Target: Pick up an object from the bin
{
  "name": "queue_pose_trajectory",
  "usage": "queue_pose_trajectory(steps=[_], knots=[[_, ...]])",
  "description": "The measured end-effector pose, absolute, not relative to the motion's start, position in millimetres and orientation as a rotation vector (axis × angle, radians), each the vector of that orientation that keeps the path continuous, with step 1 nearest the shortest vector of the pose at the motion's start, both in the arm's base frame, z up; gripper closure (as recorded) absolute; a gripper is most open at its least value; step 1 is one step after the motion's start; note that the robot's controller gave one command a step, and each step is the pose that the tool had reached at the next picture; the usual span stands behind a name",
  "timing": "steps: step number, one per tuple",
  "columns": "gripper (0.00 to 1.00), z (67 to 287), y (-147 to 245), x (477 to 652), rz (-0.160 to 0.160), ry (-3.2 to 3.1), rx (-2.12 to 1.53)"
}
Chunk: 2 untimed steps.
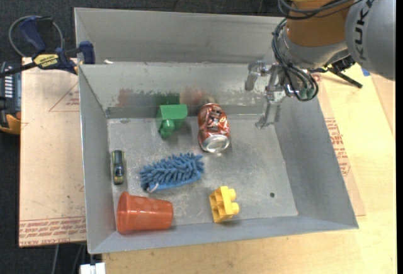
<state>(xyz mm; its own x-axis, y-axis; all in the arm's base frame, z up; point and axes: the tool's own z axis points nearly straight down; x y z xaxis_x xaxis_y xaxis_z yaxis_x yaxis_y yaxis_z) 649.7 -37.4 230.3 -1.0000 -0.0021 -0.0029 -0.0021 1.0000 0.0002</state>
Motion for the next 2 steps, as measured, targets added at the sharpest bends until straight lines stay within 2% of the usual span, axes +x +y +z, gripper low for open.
queue_pose_trajectory(steps=[1,2], knots=[[0.00,230.3,-37.4,649.7,0.000,3.139,-0.003],[0.00,217.8,-31.5,651.3,-0.003,3.130,-0.042]])
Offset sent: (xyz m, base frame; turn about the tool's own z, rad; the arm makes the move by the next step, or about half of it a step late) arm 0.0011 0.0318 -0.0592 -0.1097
